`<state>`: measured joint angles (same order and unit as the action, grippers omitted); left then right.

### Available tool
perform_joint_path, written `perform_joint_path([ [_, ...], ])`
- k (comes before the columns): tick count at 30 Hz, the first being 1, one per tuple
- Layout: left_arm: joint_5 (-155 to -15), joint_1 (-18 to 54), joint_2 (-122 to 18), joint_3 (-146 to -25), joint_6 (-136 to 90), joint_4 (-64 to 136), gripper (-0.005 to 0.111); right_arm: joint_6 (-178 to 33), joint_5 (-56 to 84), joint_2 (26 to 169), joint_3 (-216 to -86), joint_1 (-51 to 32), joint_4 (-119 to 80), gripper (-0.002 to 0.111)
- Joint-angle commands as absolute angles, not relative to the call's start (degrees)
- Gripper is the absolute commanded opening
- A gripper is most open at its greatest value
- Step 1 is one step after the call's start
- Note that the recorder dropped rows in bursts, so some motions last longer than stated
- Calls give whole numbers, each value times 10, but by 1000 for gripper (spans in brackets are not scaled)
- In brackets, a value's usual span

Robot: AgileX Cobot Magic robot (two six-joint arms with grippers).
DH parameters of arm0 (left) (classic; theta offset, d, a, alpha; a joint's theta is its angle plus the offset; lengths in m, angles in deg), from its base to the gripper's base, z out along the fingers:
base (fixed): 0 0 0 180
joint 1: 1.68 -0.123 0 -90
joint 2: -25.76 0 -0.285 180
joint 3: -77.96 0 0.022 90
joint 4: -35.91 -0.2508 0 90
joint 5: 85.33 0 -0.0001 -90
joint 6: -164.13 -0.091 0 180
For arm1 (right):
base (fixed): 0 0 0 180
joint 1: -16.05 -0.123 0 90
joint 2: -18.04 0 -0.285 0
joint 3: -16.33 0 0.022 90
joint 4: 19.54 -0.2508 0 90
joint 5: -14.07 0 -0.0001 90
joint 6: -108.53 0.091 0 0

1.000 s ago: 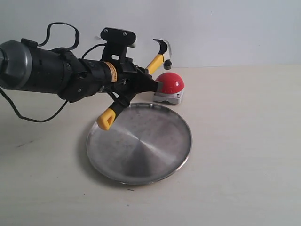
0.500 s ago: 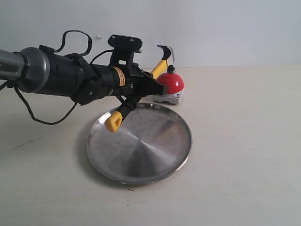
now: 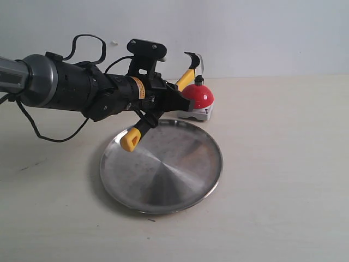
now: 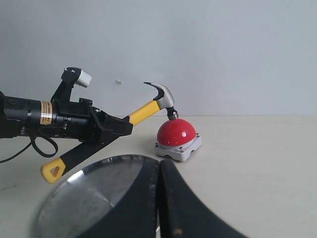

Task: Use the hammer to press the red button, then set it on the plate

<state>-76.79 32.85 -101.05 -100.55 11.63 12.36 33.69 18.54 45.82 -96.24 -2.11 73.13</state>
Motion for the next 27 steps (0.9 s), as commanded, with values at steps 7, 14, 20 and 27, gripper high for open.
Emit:
perform_joint_path([
  [7,-726,327,-1004,-1021,85,128,0,338,187,455,-960,-19,733,0],
  [14,-724,328,-1004,-1023,86,132,0,338,187,455,-960,-19,733,0],
  [20,-725,328,-1002,-1023,86,132,0,338,187,455,-960,-19,733,0],
  [27,-736,328,-956,-1023,85,132,0,338,197,455,-960,-19,733,0],
])
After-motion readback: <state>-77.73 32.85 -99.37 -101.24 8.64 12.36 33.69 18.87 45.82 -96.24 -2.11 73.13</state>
